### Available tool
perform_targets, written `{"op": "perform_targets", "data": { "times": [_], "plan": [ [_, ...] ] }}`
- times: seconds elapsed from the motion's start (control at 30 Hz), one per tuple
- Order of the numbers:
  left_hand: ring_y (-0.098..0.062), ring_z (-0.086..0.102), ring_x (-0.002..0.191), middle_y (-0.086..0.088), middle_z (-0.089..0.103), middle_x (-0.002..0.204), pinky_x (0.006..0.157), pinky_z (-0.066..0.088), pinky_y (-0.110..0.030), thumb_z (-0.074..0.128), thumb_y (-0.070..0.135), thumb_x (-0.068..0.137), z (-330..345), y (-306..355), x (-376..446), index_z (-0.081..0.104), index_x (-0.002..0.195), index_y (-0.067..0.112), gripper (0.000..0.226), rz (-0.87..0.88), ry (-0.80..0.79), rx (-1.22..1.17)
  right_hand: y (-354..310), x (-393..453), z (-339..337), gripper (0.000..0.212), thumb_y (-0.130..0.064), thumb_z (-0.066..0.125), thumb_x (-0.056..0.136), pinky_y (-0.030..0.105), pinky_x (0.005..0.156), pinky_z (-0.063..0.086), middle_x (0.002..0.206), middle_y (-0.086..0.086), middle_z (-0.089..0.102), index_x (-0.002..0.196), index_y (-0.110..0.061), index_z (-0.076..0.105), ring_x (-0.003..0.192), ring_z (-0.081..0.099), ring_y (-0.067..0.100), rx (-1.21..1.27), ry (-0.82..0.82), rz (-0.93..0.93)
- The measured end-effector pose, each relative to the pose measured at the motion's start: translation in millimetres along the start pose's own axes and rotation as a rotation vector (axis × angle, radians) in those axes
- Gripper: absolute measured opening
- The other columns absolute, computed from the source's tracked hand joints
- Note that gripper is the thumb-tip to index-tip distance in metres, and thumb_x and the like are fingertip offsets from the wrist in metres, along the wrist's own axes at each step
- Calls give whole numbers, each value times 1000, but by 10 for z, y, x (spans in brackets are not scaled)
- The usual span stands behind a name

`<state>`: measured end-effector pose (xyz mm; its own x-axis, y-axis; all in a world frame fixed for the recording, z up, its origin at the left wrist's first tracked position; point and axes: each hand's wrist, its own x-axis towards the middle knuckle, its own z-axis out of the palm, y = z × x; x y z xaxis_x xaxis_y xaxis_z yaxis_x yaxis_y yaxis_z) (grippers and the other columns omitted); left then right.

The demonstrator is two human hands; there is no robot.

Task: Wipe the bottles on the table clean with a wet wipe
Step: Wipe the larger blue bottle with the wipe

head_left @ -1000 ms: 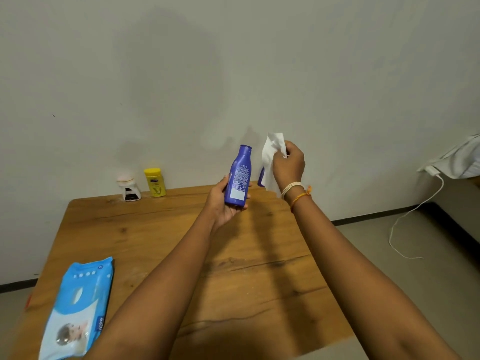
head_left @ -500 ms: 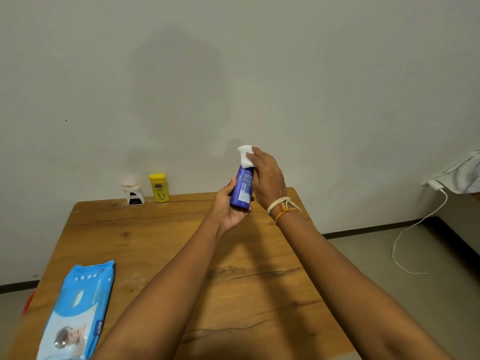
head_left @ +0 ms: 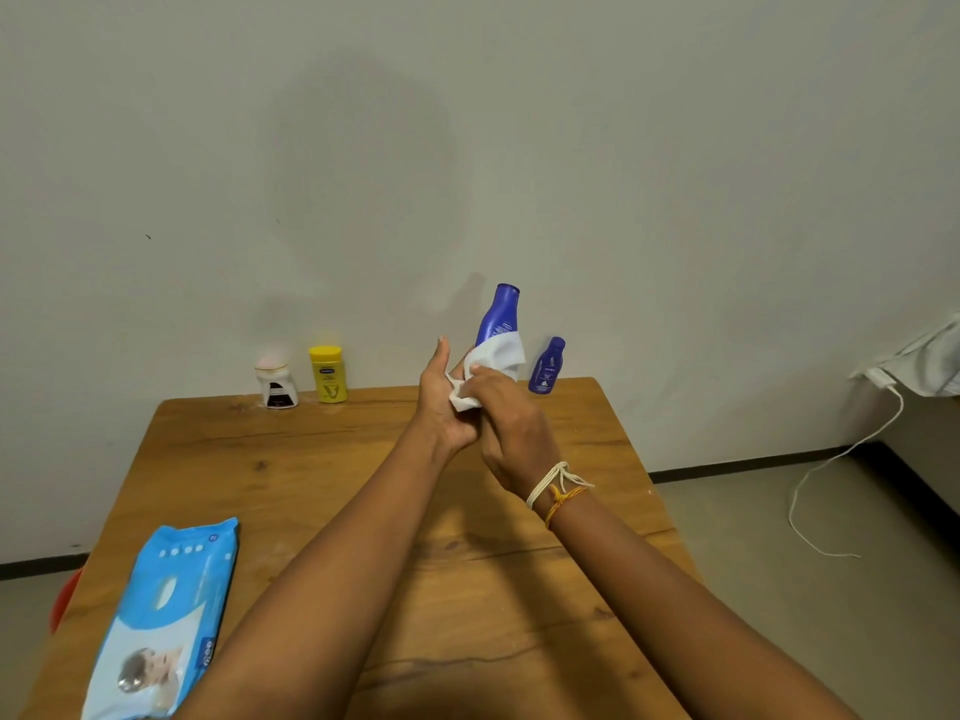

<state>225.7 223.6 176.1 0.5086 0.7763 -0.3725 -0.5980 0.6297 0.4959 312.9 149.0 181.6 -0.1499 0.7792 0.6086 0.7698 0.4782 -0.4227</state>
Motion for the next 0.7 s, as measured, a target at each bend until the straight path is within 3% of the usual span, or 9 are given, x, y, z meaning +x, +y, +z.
{"op": "perform_targets", "data": {
  "times": [0.07,0.2,0.27,0.33,0.4,0.47,0.57,0.63,0.7],
  "plan": [
    [-21,67,73,-10,67,84,68,57,-34,45,63,88,16,10,-26,61,117,8,64,6,-28,-6,-54,33,-18,19,-3,50,88,33,80,55,100,10,66,100,-7,63,92,61,19,141,62,92],
    [-24,63,88,-14,65,102,90,49,-37,54,44,91,46,52,-11,56,127,7,52,46,-69,-4,-98,287,-107,20,-2,43,92,21,72,50,93,8,65,96,-4,63,84,60,11,506,415,511],
    [-23,60,81,-14,65,101,78,47,-33,50,44,93,54,82,-12,58,121,8,46,62,-62,38,-55,490,-211,22,1,40,93,20,69,46,91,8,62,95,1,62,79,56,7,546,639,653],
    [-24,60,81,-15,68,99,73,45,-32,48,45,94,37,90,-21,57,118,8,45,67,-45,59,-8,671,-306,22,0,40,95,13,70,46,96,7,62,101,3,61,83,56,5,496,722,637],
    [-24,62,85,-14,71,97,78,46,-33,47,44,95,21,84,-23,56,117,8,44,64,-30,56,35,792,-336,24,-6,41,96,6,76,46,105,6,64,109,0,61,90,58,5,409,668,550],
    [-24,63,85,-13,72,92,84,46,-33,48,42,95,64,90,-36,56,115,8,40,70,-33,42,123,849,-264,29,-11,41,96,6,82,45,114,8,65,115,-2,61,100,61,12,310,509,458],
    [-25,63,93,-13,70,97,98,44,-38,48,37,96,128,103,-34,59,114,8,36,81,-51,-56,212,790,-95,33,-8,42,96,21,97,46,131,10,58,125,-6,58,118,56,22,227,230,403],
    [-25,66,94,-13,70,100,92,51,-38,47,36,97,137,138,-28,61,115,8,35,84,-59,-119,226,648,15,39,-8,42,95,30,106,41,141,9,49,132,-9,53,128,48,22,169,110,326],
    [-25,71,86,-15,71,97,75,59,-36,50,31,97,123,182,-8,59,116,3,34,89,-77,-179,199,468,85,43,-7,44,93,31,111,34,146,8,42,137,-11,48,136,38,21,114,26,224]
  ]
}}
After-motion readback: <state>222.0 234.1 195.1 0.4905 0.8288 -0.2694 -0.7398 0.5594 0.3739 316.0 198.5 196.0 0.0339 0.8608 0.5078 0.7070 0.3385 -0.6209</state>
